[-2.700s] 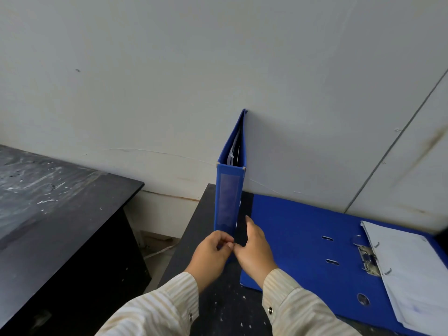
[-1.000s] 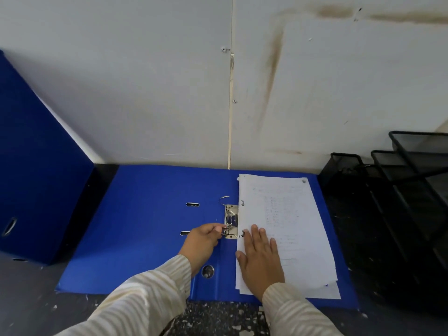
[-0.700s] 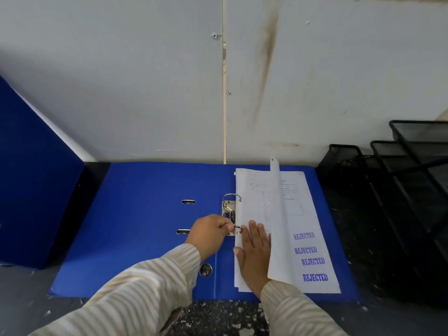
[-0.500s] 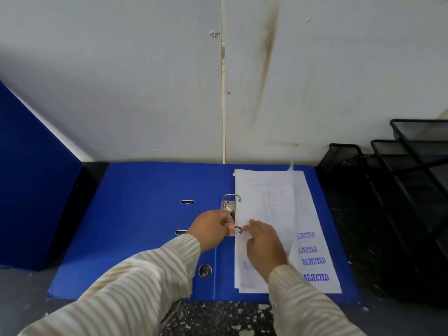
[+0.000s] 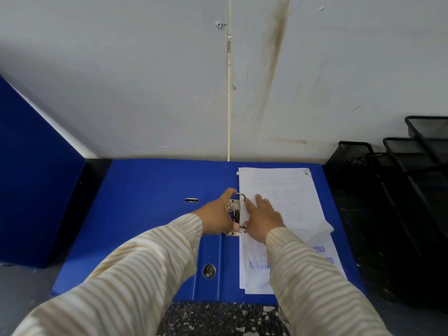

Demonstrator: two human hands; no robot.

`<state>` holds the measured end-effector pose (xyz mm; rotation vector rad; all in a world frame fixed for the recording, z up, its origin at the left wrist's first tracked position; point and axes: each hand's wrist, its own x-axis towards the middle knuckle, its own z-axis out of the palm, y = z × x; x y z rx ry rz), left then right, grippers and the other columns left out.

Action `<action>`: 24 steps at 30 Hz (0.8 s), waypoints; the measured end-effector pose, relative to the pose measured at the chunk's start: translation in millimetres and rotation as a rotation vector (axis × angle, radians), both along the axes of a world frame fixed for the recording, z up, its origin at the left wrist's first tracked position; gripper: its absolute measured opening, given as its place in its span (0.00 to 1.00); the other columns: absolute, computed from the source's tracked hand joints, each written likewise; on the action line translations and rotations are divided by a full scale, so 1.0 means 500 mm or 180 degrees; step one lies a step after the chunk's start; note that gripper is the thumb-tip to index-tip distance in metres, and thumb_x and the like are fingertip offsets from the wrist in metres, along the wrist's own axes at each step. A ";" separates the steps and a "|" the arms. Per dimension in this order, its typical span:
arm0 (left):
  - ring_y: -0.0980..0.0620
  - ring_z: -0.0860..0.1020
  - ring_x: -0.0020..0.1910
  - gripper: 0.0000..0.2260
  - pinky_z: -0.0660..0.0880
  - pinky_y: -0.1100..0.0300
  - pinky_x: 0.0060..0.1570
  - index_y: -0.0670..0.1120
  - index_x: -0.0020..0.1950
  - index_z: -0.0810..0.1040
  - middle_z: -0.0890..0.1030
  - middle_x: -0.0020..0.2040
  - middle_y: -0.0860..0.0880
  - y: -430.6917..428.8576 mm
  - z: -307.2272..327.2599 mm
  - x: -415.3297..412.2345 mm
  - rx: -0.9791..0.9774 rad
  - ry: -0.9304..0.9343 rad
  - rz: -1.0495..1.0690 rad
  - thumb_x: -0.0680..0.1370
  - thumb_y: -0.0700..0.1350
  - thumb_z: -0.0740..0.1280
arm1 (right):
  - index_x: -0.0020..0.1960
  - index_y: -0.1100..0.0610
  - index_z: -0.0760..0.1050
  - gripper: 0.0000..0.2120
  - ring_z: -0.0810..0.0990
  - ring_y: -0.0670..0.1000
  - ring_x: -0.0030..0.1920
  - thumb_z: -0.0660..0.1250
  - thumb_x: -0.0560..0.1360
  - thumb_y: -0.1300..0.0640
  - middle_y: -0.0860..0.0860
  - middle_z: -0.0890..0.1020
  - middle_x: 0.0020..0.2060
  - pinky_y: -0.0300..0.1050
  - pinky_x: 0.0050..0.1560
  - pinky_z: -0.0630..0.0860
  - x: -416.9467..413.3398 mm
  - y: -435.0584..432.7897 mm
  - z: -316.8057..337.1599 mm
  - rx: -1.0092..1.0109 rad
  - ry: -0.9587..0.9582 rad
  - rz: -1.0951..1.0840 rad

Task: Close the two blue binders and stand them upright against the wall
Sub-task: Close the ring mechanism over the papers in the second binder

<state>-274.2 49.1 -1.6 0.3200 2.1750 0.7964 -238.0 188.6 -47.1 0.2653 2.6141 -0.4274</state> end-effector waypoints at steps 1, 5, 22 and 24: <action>0.47 0.78 0.41 0.41 0.80 0.47 0.50 0.58 0.75 0.49 0.82 0.49 0.38 0.000 0.003 -0.004 -0.0005 -0.0036 -0.0019 0.73 0.39 0.71 | 0.77 0.49 0.45 0.33 0.43 0.56 0.77 0.60 0.78 0.54 0.52 0.42 0.77 0.57 0.73 0.53 -0.002 0.000 0.000 0.0024 -0.0040 0.0000; 0.46 0.79 0.41 0.40 0.81 0.46 0.50 0.57 0.73 0.52 0.81 0.45 0.41 0.004 0.013 -0.018 -0.0202 0.0017 -0.0223 0.72 0.41 0.73 | 0.77 0.47 0.44 0.34 0.42 0.55 0.77 0.60 0.78 0.53 0.51 0.41 0.77 0.59 0.73 0.53 -0.005 0.006 0.009 0.0033 -0.0183 0.0033; 0.52 0.74 0.34 0.41 0.72 0.59 0.32 0.53 0.78 0.41 0.78 0.40 0.46 0.018 0.001 -0.005 -0.0904 0.0702 -0.0620 0.76 0.44 0.68 | 0.77 0.51 0.44 0.31 0.43 0.54 0.77 0.55 0.80 0.61 0.50 0.42 0.78 0.57 0.75 0.51 0.093 0.000 -0.001 0.0054 -0.0029 0.0282; 0.50 0.76 0.35 0.41 0.73 0.57 0.34 0.54 0.78 0.42 0.79 0.41 0.46 0.018 0.004 -0.003 -0.0997 0.0788 -0.0677 0.76 0.45 0.68 | 0.77 0.51 0.43 0.30 0.42 0.54 0.77 0.53 0.81 0.61 0.51 0.41 0.78 0.59 0.75 0.50 0.106 -0.008 0.003 0.0103 -0.0031 0.0298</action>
